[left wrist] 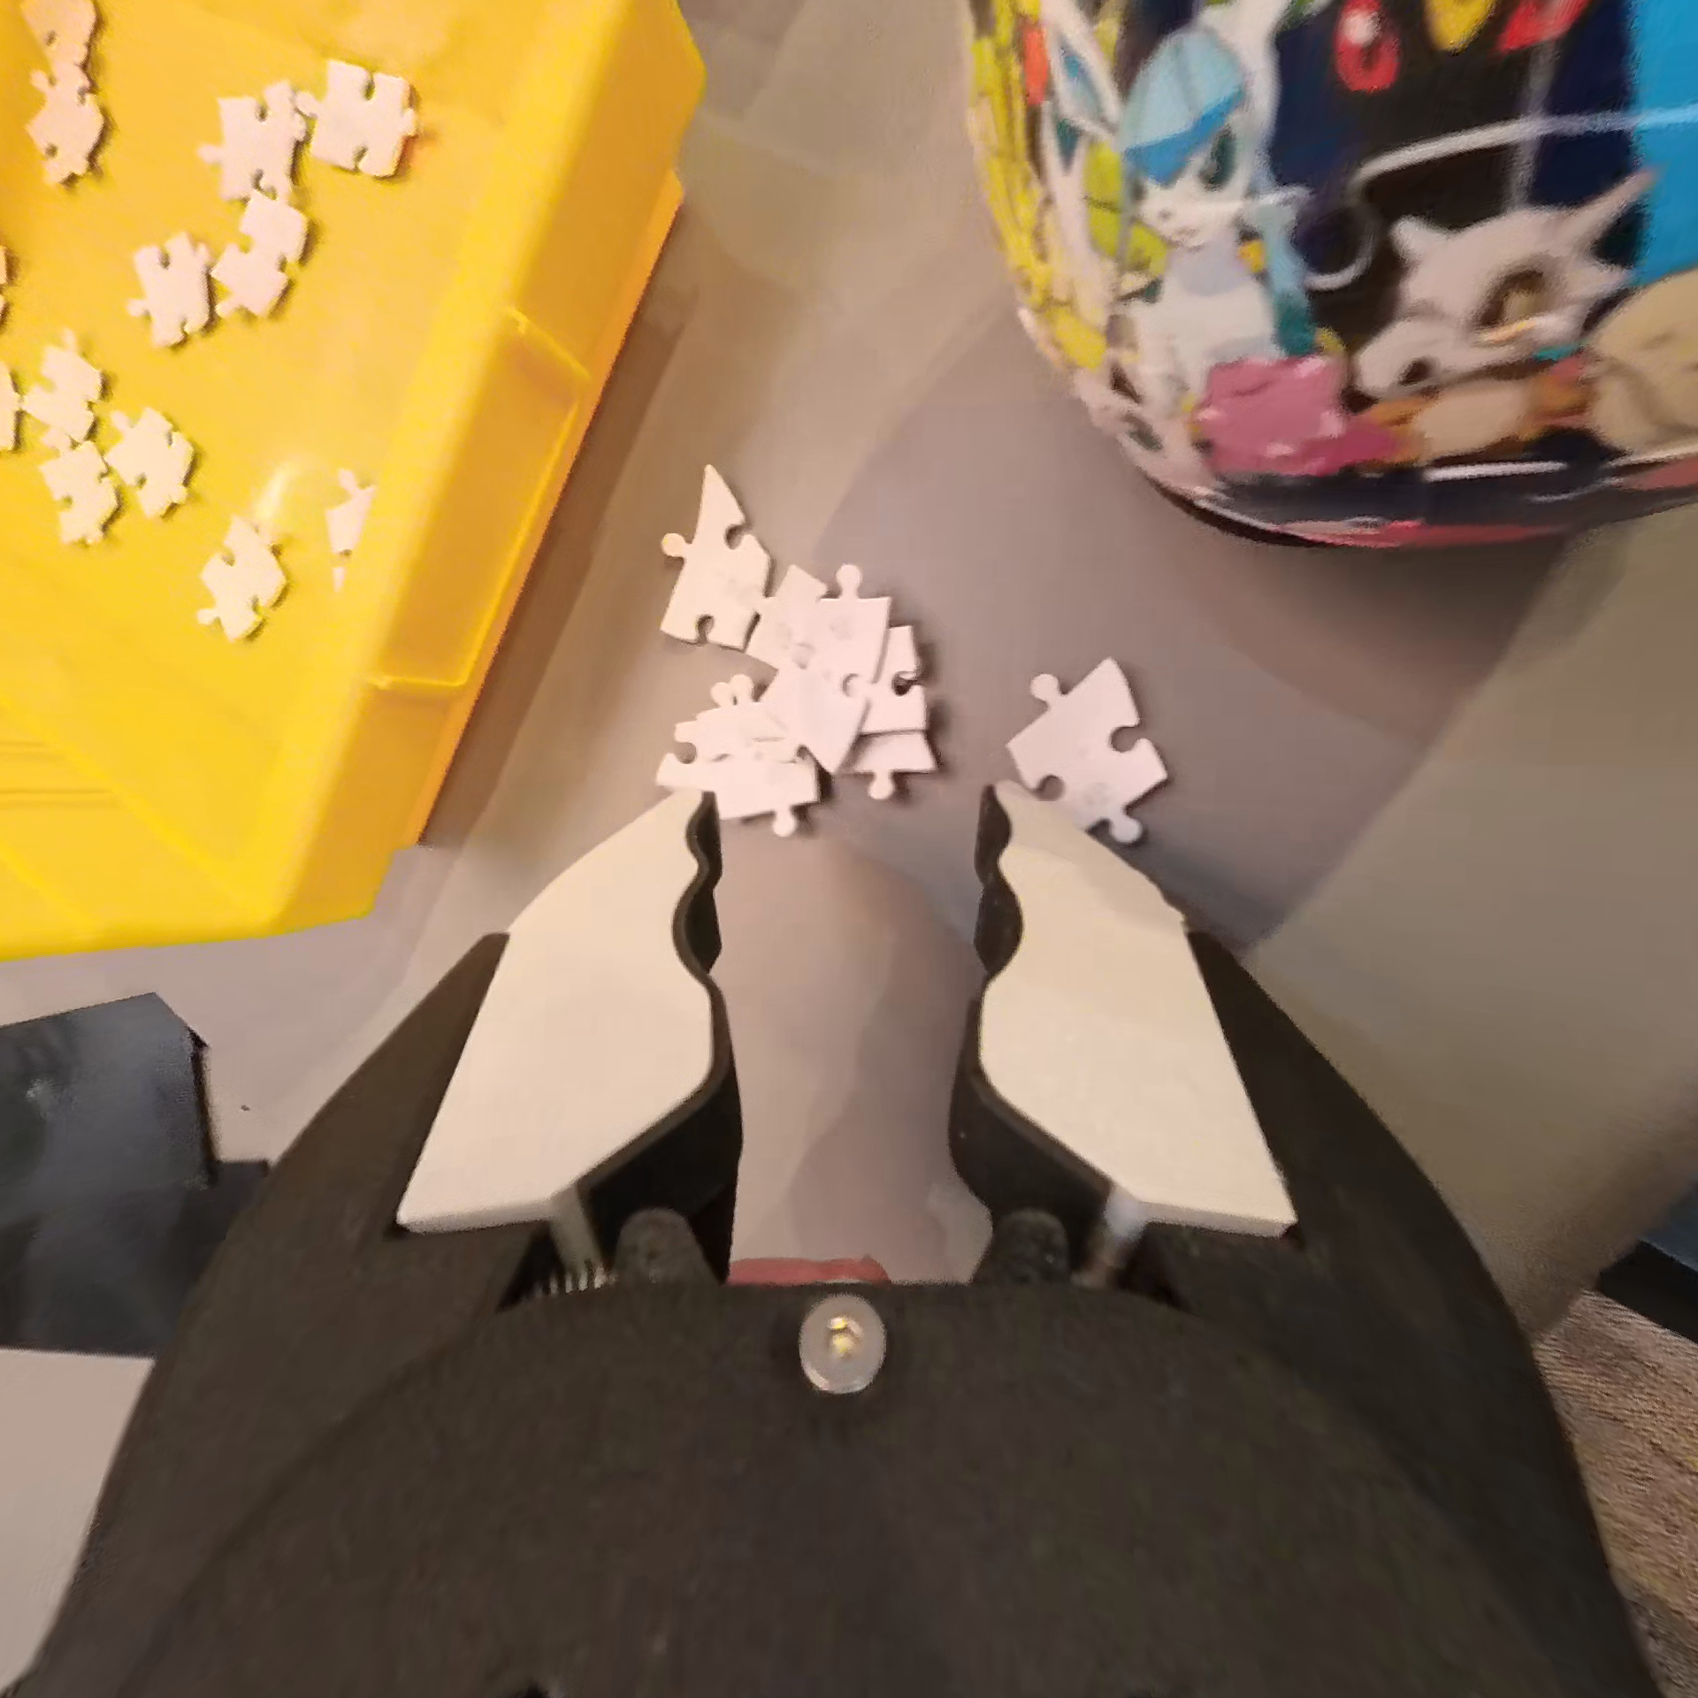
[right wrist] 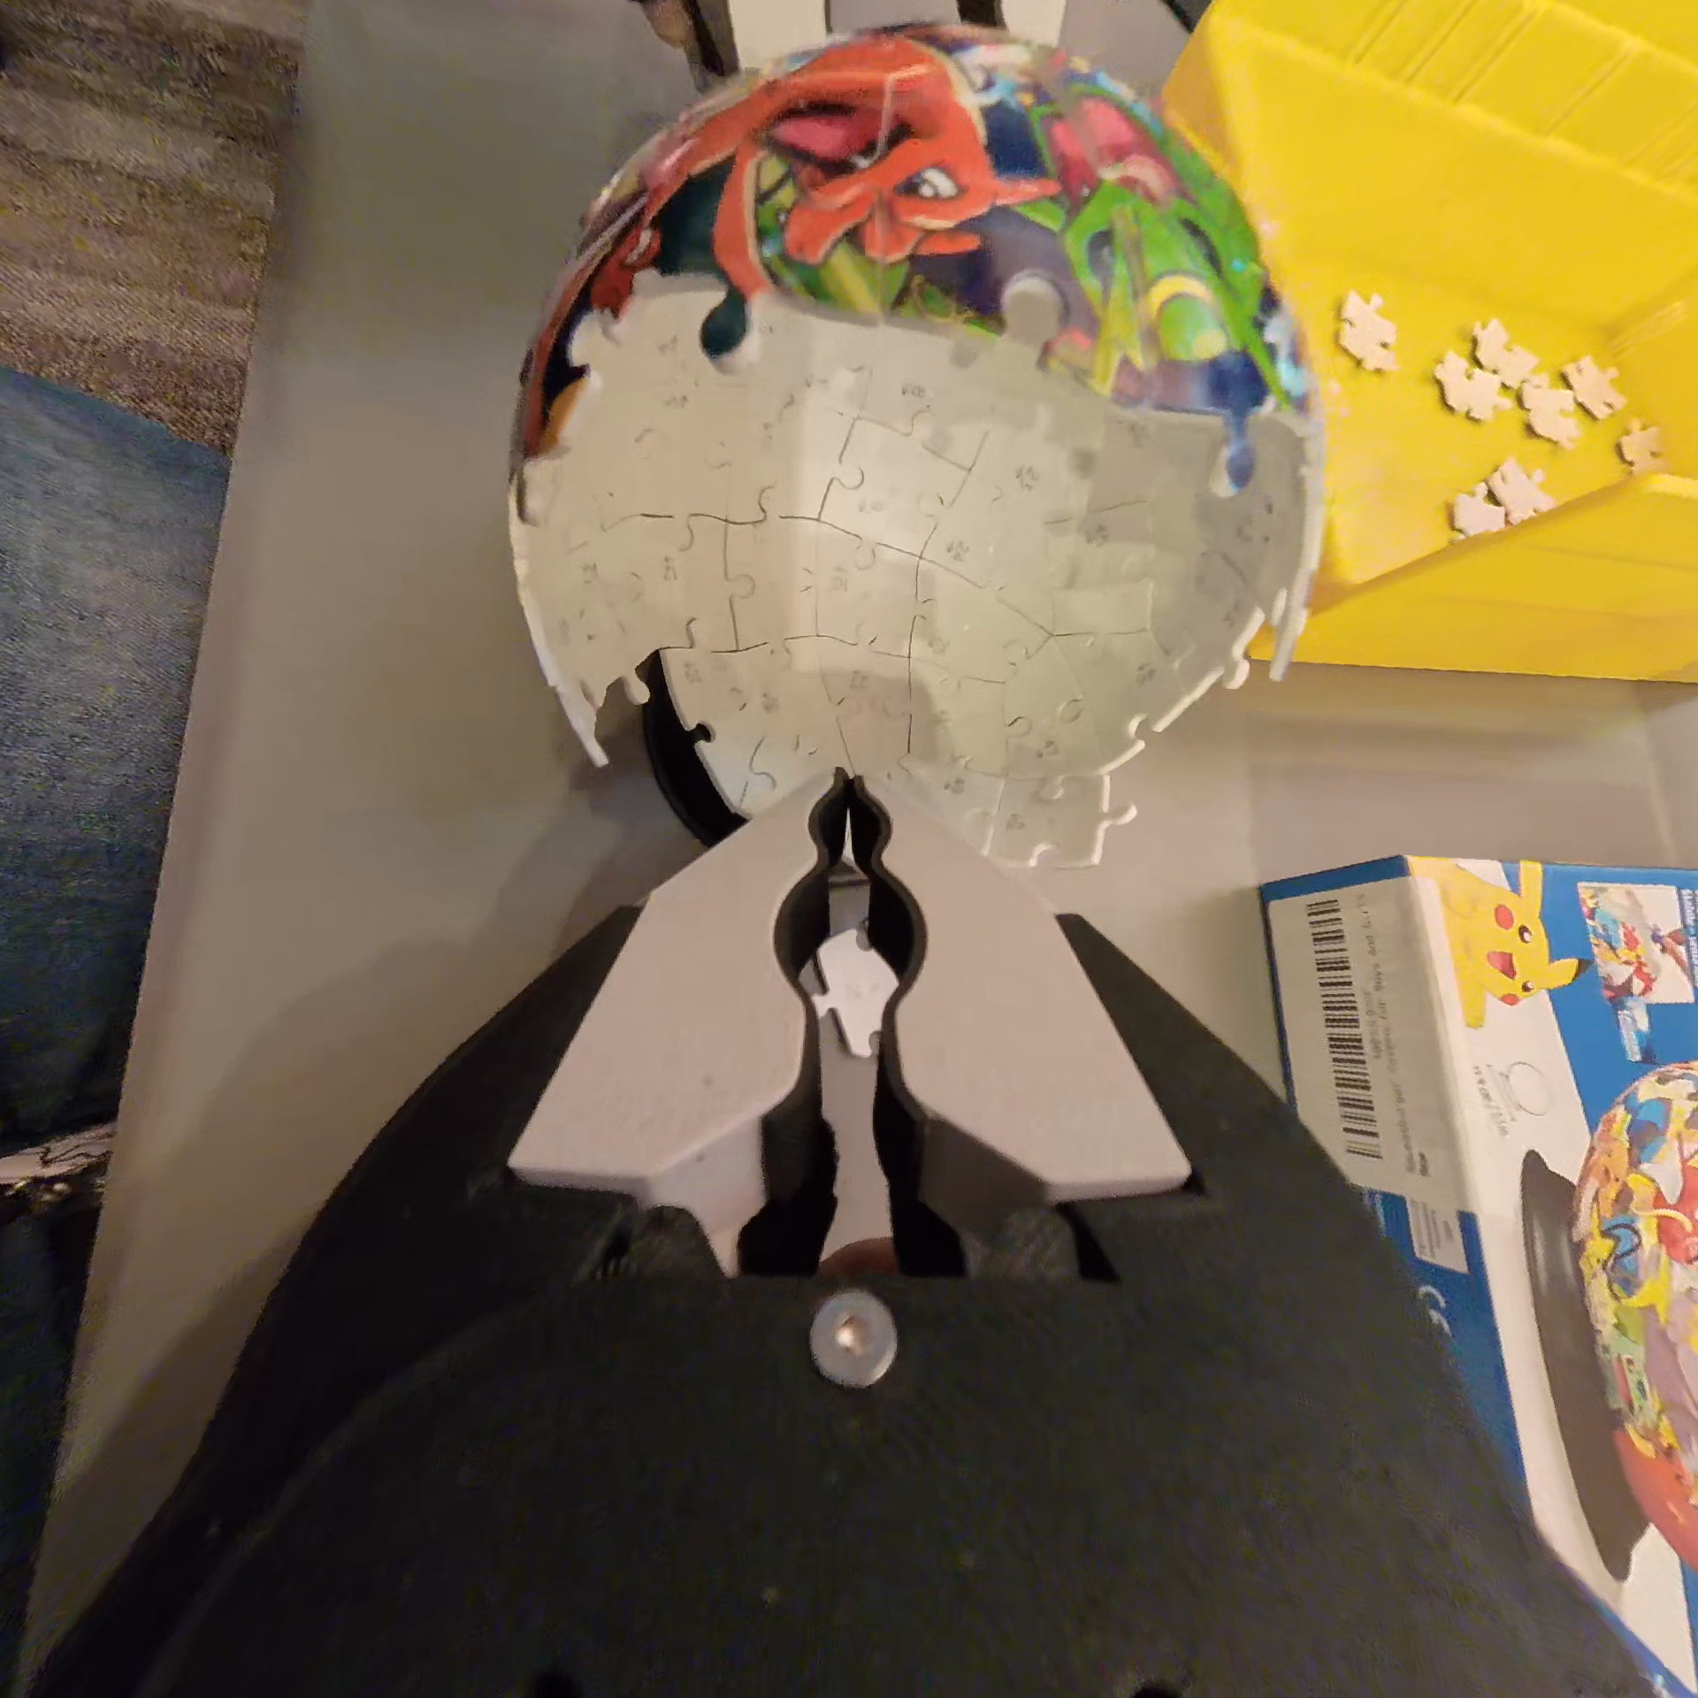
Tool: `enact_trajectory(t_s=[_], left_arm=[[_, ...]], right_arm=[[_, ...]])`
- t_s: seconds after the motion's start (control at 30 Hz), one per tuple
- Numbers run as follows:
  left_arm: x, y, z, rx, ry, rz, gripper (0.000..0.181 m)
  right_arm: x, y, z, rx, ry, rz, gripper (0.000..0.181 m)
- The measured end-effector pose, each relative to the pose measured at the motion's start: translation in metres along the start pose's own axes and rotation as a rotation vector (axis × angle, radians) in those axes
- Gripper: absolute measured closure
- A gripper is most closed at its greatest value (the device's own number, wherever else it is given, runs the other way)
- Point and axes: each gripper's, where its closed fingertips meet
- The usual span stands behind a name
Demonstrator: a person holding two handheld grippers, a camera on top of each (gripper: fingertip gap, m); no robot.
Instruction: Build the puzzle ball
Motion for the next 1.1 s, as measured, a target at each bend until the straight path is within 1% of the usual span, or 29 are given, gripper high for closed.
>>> enact_trajectory(t_s=[0.07,0.2,0.3,0.37,0.4,0.53,0.67,0.77,0.8,0.9,0.97,1.03,1.1], left_arm=[[-0.008,-0.005,0.000,-0.002,-0.020,-0.008,0.131],[-0.012,-0.018,-0.001,0.004,-0.015,0.036,0.141],[-0.006,-0.025,0.001,-0.012,-0.029,0.087,0.150],[-0.002,-0.028,-0.001,-0.006,-0.030,0.115,0.160],[-0.001,-0.029,-0.002,0.001,-0.022,0.121,0.160],[0.000,-0.027,-0.001,-0.006,-0.033,0.116,0.160],[0.001,-0.016,0.003,-0.018,-0.029,0.111,0.160],[0.006,-0.008,0.018,-0.093,-0.017,0.150,0.160],[0.004,-0.007,0.018,-0.088,-0.011,0.145,0.152],[-0.011,-0.006,0.000,-0.010,0.049,0.098,0.136],[-0.020,-0.011,-0.017,0.039,0.096,0.087,0.134],[-0.025,-0.024,-0.026,0.035,0.114,0.094,0.131],[-0.030,-0.039,-0.027,0.003,0.113,0.088,0.133]], right_arm=[[0.001,0.005,-0.004,0.029,-0.027,0.000,0.181],[0.004,0.013,-0.009,0.073,-0.065,0.010,0.181],[0.006,0.015,-0.011,0.090,-0.078,0.011,0.181],[0.007,0.015,-0.012,0.101,-0.083,0.012,0.181],[0.007,0.015,-0.012,0.103,-0.086,0.012,0.181],[0.010,0.016,-0.013,0.118,-0.097,0.012,0.181],[0.014,0.018,-0.011,0.119,-0.101,0.019,0.181],[0.015,0.019,-0.010,0.120,-0.103,0.021,0.181],[0.016,0.020,-0.010,0.124,-0.103,0.022,0.181],[0.018,0.024,-0.013,0.140,-0.107,0.023,0.181],[0.019,0.027,-0.015,0.150,-0.109,0.025,0.181],[0.021,0.030,-0.016,0.159,-0.111,0.030,0.181],[0.023,0.034,-0.018,0.170,-0.114,0.036,0.181]])
Point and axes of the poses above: each gripper's, where its closed fingertips meet, y back along the fingers, z out of its underside, x = y × z across the jaws, and after that the axes turned 6 degrees about x, right-handed
